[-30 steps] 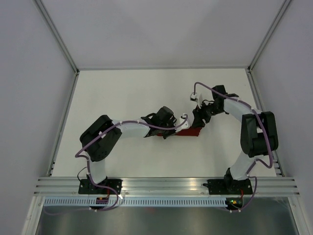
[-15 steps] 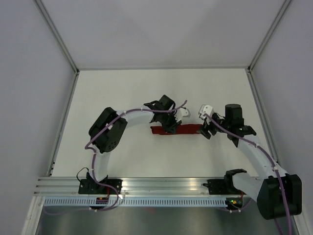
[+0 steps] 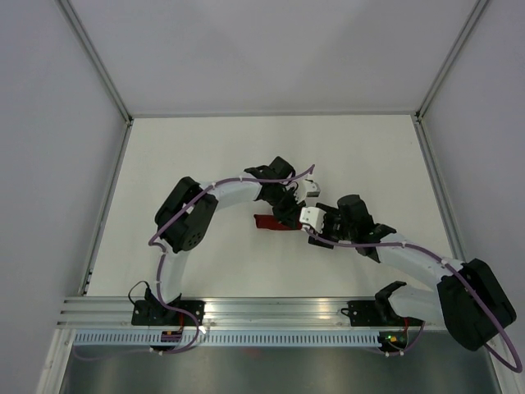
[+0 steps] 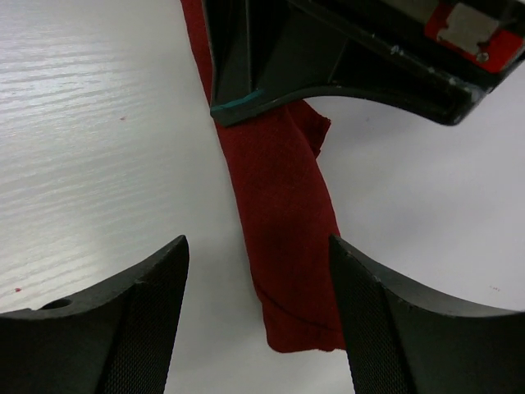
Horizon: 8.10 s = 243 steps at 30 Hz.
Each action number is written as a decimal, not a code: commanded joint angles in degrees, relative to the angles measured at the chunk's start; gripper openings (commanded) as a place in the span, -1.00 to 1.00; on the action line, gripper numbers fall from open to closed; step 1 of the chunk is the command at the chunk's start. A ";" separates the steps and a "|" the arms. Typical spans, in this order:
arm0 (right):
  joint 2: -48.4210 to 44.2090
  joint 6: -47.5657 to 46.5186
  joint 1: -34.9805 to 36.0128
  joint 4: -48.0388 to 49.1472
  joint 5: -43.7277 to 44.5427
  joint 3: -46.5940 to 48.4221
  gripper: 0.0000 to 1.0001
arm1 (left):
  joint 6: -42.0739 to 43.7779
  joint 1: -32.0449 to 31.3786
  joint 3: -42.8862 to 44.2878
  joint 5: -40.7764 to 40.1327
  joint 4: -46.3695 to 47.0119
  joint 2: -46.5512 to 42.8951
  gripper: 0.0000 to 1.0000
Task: Fold the napkin, place the utensils inside, and roll it up
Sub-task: Roll the napkin with the utensil
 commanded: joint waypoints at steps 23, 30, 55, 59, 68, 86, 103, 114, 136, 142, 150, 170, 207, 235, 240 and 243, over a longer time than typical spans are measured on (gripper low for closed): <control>12.20 -2.21 4.51 6.29 8.06 2.65 -0.43 | -2.48 1.10 1.92 4.15 -11.58 3.99 -0.09; 13.34 -1.86 4.51 1.37 6.48 5.11 -0.54 | -6.95 3.74 -1.76 0.28 -1.76 -3.39 0.08; 34.15 -5.99 -1.46 -29.39 -4.86 31.38 -0.60 | -23.13 7.52 -41.92 -32.32 65.39 -35.91 0.21; 39.79 -7.74 -3.48 -35.89 -7.23 39.19 -0.61 | -23.04 6.38 -50.61 -39.43 76.73 -41.26 0.24; 48.93 -8.72 -5.68 -42.84 -8.56 49.05 -0.63 | -14.10 1.55 -54.07 -42.08 79.05 -47.08 0.30; 58.61 -9.33 -6.47 -50.75 -9.17 57.75 -0.67 | 16.51 -12.08 -46.16 -36.20 64.45 -30.04 0.39; 65.55 -10.64 -8.32 -60.59 -14.71 66.19 -0.69 | 22.74 -12.70 -41.76 -36.72 66.38 -17.73 0.42; 65.73 -11.70 -8.67 -61.83 -14.36 66.02 -0.69 | 24.59 -12.43 -36.67 -41.64 66.03 -10.34 0.42; 43.87 4.54 -10.77 -40.17 -15.59 54.96 0.34 | 15.81 -10.76 -28.49 -29.52 38.96 -14.38 -0.60; 34.10 15.54 -15.52 -25.90 -17.59 45.29 0.43 | 10.89 -9.01 -27.26 -24.77 33.34 -15.96 -0.60; 19.51 18.18 -20.53 -13.85 -22.00 28.35 0.43 | 5.88 -7.43 -22.79 -19.16 24.37 -14.91 -0.59; 2.34 6.49 -12.10 -14.28 -11.64 14.32 0.52 | -3.95 -6.28 -15.66 -16.40 12.59 -8.23 -0.56; 43.04 37.60 -20.37 -36.87 1.81 50.46 0.04 | -56.43 -5.66 -2.30 -39.53 8.55 4.86 -0.37; 57.20 44.55 -17.28 -36.17 8.49 65.05 -0.26 | -61.89 -6.19 0.43 -41.20 10.13 3.81 0.16; 58.78 44.64 -16.93 -36.78 9.20 67.78 -0.26 | -60.84 -6.11 0.95 -41.73 10.48 2.84 0.18; 60.18 44.46 -16.58 -37.48 9.29 70.06 -0.26 | -60.57 -6.02 1.66 -41.64 10.57 2.67 0.19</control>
